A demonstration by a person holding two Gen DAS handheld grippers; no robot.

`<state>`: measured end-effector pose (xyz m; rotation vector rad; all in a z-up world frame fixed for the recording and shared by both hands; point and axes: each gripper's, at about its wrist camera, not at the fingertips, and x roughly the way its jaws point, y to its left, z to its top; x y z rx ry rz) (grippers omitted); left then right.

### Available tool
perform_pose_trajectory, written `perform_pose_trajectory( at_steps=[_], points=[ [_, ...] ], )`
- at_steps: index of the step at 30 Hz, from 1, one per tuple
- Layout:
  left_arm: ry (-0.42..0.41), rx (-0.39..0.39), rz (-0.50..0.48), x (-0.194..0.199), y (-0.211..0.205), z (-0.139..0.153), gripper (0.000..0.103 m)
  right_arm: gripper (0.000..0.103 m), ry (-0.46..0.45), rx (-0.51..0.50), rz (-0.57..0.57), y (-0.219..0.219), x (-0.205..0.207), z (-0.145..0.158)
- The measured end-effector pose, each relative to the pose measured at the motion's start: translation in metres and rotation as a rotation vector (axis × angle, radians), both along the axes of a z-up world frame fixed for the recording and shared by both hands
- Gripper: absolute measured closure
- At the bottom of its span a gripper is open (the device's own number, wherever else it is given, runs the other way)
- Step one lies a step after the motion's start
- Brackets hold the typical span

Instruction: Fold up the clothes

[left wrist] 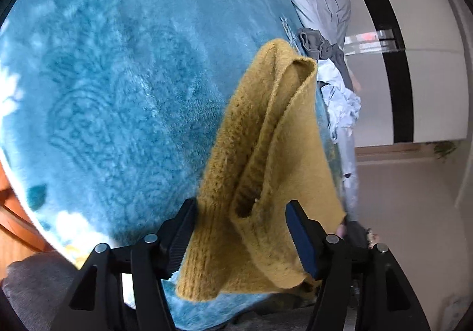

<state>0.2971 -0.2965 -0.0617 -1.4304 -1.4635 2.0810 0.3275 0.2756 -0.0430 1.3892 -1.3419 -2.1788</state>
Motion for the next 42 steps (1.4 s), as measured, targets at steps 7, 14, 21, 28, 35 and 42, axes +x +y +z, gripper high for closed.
perform_pose_trajectory(
  at_steps=[7, 14, 21, 28, 35, 42],
  points=[
    [0.02, 0.043, -0.064, -0.006, 0.014, -0.001, 0.037, 0.045, 0.031, -0.065, 0.03, -0.015, -0.024, -0.009],
    [0.027, 0.05, -0.071, -0.023, 0.027, 0.002, 0.038, 0.045, 0.063, -0.089, 0.051, -0.023, -0.028, -0.01],
    [0.029, 0.008, -0.065, -0.016, 0.032, 0.003, 0.052, 0.053, 0.081, -0.083, 0.076, -0.034, -0.033, -0.008],
    [0.018, -0.054, -0.072, -0.025, 0.034, 0.02, 0.08, 0.078, 0.054, -0.131, 0.068, -0.028, -0.035, -0.01],
    [0.181, -0.12, -0.12, -0.088, 0.053, 0.111, 0.081, 0.08, 0.183, -0.113, 0.137, -0.042, -0.091, 0.06],
    [0.424, -0.153, -0.135, -0.106, 0.052, 0.192, 0.082, 0.081, 0.429, -0.043, 0.153, -0.041, -0.141, 0.171]
  ],
)
